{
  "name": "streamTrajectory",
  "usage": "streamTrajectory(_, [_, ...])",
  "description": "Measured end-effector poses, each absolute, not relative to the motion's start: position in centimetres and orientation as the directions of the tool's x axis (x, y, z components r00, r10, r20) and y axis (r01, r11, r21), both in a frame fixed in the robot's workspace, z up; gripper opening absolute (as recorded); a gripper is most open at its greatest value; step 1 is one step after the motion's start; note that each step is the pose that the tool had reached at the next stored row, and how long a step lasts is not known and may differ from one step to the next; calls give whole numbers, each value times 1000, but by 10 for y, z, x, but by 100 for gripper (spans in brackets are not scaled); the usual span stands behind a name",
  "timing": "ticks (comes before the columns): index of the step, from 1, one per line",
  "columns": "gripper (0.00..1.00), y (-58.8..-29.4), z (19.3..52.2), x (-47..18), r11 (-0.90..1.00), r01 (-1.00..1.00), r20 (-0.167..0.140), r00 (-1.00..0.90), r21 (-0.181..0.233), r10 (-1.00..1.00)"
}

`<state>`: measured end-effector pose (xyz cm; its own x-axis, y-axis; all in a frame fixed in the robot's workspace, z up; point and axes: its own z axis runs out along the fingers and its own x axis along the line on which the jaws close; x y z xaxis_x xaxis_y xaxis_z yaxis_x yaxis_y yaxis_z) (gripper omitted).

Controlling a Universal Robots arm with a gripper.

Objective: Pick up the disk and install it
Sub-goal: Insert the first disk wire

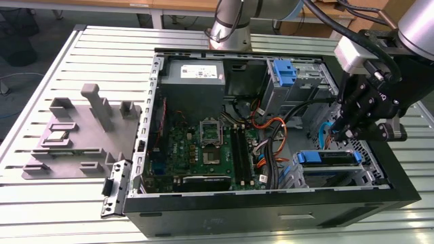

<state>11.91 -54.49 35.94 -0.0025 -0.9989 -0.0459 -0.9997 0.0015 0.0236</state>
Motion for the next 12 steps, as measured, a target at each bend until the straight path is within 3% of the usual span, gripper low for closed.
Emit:
streamTrajectory(1, [28,-545,359,119,1,-1000,-46,-3,24,-999])
streamTrajectory(3, [17,-545,359,119,1,-1000,-46,-3,24,-999])
streamTrajectory(12, [16,-545,359,119,1,-1000,-46,-3,24,-999])
